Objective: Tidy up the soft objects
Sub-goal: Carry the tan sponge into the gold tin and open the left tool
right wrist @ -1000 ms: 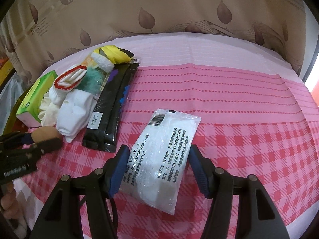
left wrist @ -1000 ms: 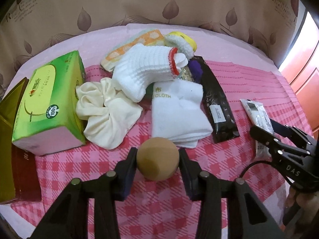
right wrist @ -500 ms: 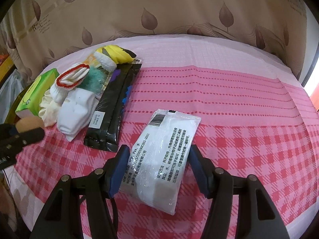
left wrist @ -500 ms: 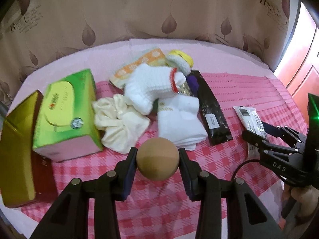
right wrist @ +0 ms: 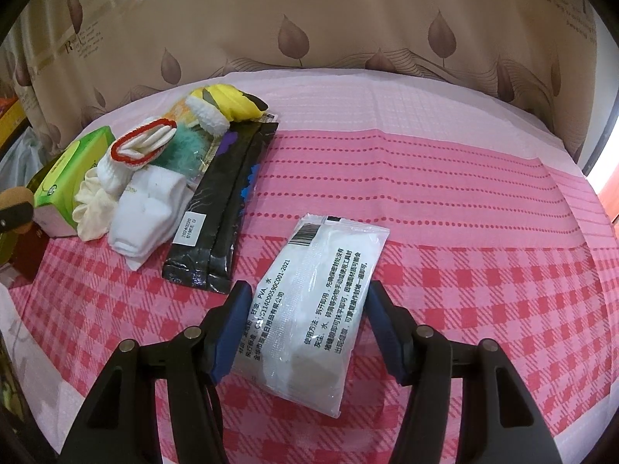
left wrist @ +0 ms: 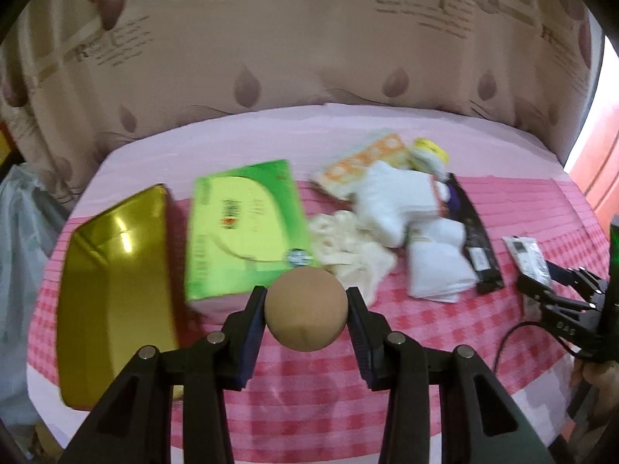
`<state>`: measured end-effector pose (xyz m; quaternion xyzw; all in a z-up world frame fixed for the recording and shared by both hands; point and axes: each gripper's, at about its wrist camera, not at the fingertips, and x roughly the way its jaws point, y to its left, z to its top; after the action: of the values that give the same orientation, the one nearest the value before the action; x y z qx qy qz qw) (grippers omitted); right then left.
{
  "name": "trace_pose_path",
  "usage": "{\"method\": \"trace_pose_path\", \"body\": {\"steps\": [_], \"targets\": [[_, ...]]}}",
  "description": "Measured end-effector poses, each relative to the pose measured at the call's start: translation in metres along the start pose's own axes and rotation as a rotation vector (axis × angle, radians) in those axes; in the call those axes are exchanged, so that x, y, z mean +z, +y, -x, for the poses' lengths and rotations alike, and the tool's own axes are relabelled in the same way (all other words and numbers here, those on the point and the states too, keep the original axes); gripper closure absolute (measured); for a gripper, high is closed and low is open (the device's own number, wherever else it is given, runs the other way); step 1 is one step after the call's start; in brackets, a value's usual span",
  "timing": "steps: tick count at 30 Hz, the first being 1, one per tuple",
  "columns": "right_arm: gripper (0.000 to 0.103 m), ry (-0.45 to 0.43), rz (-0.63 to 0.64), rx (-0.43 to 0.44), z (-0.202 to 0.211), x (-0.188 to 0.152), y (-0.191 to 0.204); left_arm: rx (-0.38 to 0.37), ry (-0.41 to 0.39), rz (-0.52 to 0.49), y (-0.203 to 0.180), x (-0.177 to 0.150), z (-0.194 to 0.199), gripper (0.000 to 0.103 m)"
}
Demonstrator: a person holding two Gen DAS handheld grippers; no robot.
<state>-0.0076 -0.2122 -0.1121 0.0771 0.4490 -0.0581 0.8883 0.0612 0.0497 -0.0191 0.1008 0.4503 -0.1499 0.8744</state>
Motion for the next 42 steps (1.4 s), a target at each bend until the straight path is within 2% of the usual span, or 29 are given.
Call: {"method": "trace_pose_path", "body": {"steps": [12,22,30,42], "targets": [[0.046,-0.002,0.003,-0.006,0.000,0.000,0.000,0.172,0.003,0.168,0.098,-0.009,0.006,0.062],[0.046,-0.007,0.007,-0.022,0.001,-0.001,0.002,0.249,0.052,0.308,0.169,-0.029,-0.005,0.062],[0.046,-0.027,0.010,-0.038,0.009,0.001,0.004,0.269,0.107,0.383,0.194,-0.041,-0.022,0.062],[0.046,-0.063,-0.001,-0.038,0.028,0.003,0.010,0.281,0.135,0.381,0.199,-0.044,-0.031,0.060]]}}
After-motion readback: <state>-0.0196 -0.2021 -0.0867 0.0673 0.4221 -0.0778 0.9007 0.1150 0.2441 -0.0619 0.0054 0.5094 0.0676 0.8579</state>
